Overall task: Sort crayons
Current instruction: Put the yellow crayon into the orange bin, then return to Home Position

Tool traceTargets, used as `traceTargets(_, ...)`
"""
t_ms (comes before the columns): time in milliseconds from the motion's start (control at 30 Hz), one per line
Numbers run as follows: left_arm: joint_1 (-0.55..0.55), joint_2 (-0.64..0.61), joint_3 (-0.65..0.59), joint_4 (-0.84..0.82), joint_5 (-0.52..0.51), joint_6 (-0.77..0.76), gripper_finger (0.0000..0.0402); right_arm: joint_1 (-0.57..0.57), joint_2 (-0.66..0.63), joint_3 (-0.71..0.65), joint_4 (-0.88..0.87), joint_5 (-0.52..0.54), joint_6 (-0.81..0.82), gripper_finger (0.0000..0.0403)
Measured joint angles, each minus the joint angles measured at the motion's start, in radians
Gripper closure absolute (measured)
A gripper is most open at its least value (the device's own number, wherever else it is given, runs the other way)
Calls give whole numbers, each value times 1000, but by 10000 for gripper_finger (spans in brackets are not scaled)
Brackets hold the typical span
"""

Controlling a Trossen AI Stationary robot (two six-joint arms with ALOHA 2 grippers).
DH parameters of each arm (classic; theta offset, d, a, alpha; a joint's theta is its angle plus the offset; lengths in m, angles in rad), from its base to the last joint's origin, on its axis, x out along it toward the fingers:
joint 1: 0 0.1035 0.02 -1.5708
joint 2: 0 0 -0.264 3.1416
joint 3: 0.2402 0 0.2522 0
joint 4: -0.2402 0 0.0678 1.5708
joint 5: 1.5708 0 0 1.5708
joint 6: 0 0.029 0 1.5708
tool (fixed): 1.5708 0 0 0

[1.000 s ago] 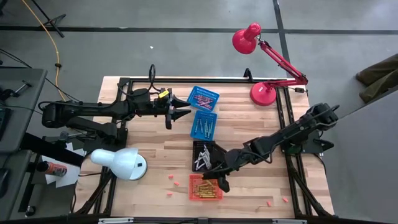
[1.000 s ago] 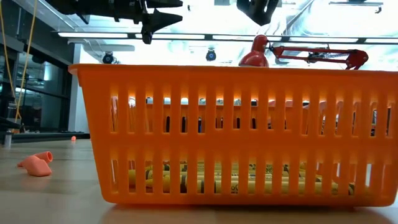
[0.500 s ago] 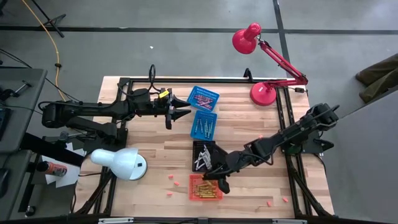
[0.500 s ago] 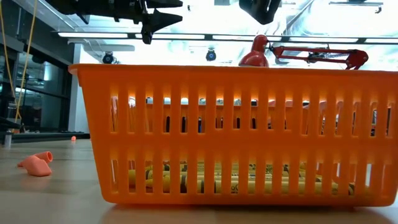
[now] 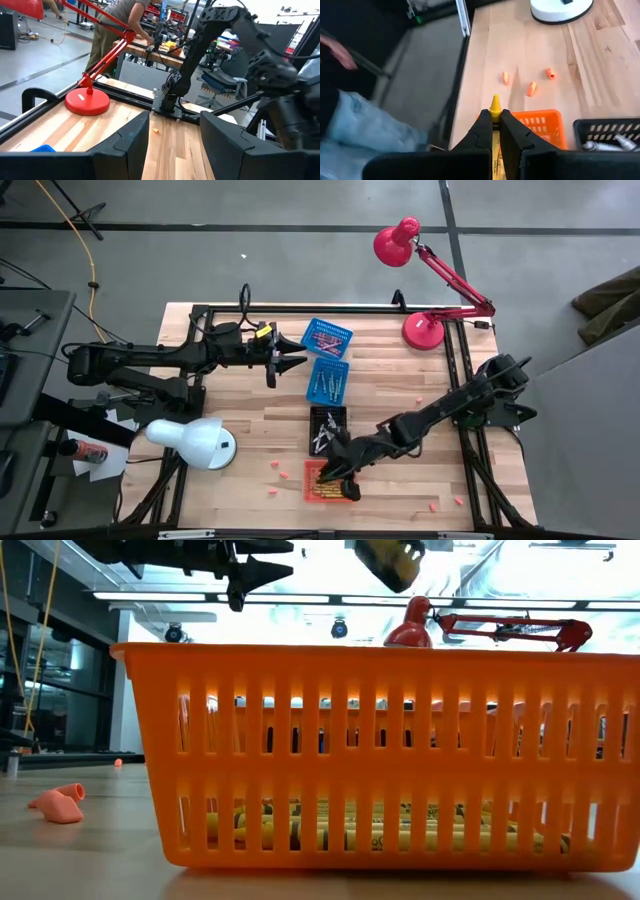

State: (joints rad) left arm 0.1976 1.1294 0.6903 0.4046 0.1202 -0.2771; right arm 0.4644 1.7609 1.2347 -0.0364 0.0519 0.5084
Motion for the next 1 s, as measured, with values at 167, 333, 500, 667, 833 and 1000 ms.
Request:
traceTargets(167, 0, 0, 0, -8, 0, 0, 238, 0, 84, 151, -229, -8, -139, 402)
traceTargets(333, 0, 0, 0, -22, 0, 0, 238, 1, 134, 230, -304, -40, -217, 402)
traceTargets(500, 0, 0, 0, -25, 0, 0, 238, 1, 154, 237, -306, -83, -229, 394)
traceTargets(667, 0, 0, 0, -27, 0, 0, 238, 1, 154, 237, -317, -83, -229, 343)
traceTargets(833, 0, 0, 0, -27, 0, 0, 238, 1, 154, 237, -320, -83, -229, 256)
traceTargets(1000, 0, 0, 0, -27, 0, 0, 238, -12, 119, 237, -395, -94, -238, 189)
